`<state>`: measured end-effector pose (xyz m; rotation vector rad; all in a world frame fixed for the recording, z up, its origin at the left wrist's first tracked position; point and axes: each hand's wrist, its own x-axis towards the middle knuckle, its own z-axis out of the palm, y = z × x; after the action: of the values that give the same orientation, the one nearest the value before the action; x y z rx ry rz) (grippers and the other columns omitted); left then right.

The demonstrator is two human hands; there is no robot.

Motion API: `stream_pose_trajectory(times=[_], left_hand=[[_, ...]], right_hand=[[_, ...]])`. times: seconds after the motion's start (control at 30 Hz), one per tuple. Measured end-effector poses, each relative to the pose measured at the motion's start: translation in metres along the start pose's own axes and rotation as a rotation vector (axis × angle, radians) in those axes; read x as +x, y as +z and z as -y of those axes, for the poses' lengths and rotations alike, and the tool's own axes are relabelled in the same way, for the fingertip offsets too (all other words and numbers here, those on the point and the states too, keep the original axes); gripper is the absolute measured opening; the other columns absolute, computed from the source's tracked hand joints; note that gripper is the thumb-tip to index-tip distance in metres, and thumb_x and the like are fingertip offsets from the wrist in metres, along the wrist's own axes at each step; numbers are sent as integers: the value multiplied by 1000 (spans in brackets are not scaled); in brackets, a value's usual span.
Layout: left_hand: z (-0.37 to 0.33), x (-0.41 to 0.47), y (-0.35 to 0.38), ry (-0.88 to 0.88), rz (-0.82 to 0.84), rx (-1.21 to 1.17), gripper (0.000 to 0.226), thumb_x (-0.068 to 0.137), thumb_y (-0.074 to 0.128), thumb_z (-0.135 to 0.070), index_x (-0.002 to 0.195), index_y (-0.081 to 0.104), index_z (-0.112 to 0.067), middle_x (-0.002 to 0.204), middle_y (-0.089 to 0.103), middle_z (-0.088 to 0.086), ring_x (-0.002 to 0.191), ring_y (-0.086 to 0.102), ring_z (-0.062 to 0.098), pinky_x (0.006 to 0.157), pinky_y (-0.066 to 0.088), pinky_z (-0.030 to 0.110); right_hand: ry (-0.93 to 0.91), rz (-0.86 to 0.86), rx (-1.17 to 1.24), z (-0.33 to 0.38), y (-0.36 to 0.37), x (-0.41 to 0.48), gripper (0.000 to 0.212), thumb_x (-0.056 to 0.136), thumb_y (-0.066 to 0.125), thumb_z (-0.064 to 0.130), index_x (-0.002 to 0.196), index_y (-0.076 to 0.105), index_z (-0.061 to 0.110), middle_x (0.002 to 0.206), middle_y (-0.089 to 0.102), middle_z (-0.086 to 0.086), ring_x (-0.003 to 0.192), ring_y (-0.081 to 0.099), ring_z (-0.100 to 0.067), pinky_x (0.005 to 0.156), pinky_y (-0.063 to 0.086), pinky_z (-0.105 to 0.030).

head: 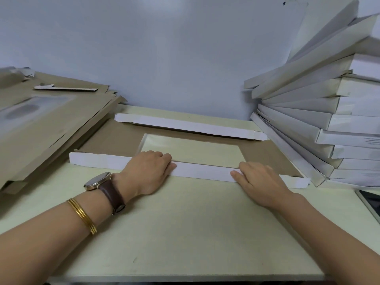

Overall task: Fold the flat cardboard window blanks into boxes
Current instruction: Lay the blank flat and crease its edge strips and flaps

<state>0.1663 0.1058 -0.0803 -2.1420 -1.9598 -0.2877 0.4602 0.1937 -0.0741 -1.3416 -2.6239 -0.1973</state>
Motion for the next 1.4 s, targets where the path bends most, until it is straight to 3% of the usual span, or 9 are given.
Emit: stream_pose_trajectory(times=[0.2,0.37,0.5,0.63,0.83,1.1,1.23,1.33,1.4], left_hand=[[19,-6,-2,-20,8,-29,39,100,18,-50,77,33,-23,73,39,-7,81,51,22,66,34,33],[47,-17,-7,-88,33,4,48,93,14,-63,69,34,-27,72,42,-10,75,42,17,63,30,32],[75,-24,-9,-136,22,75,64,83,6,-73,79,52,-28,80,54,-7,79,51,19,64,34,33],[94,-29,-9,-149,14,117,70,75,0,-77,73,47,-25,75,53,-7,77,53,21,60,32,33],[116,-37,-9,-163,-1,95,66,77,0,-74,65,43,-26,66,49,-9,69,46,20,58,34,32],[115,-29,-5,-208,90,105,69,74,0,-77,72,47,-28,75,56,-4,82,57,24,64,38,33],[99,-27,-9,-87,-44,75,65,89,8,-62,90,52,-15,88,54,3,84,51,29,75,40,39],[71,-22,-7,9,-37,-119,36,85,41,-16,116,58,-9,111,59,8,100,55,30,85,43,39],[46,-18,-6,49,-3,-251,36,84,46,2,116,59,-9,112,60,6,102,55,28,87,43,36]], right_hand=[[42,1,34,-39,-5,-15,40,98,29,52,70,32,23,71,43,9,75,42,-17,67,28,-34],[117,-11,-10,-67,-10,-24,60,87,19,69,72,43,16,73,51,6,76,49,-18,69,38,-35],[140,-35,-8,-76,-8,-26,61,83,15,73,68,33,18,67,49,5,69,48,-16,66,37,-36],[203,15,24,-80,-7,-26,61,81,15,78,71,32,20,68,53,5,69,52,-14,65,43,-35],[213,76,44,-83,-8,-21,66,78,15,80,72,39,18,68,56,5,71,54,-13,62,39,-30],[215,87,32,-80,-9,-16,62,83,21,74,72,38,16,69,52,4,71,51,-15,64,37,-32],[158,31,17,-71,-7,-12,31,95,35,53,88,45,25,90,49,9,91,44,-16,81,32,-37],[20,-30,52,-48,-5,-6,18,99,41,24,111,54,21,104,52,3,100,44,-21,89,36,-39],[-52,-55,104,-24,-2,-3,17,99,41,16,107,56,15,99,50,0,96,45,-21,87,37,-38]])
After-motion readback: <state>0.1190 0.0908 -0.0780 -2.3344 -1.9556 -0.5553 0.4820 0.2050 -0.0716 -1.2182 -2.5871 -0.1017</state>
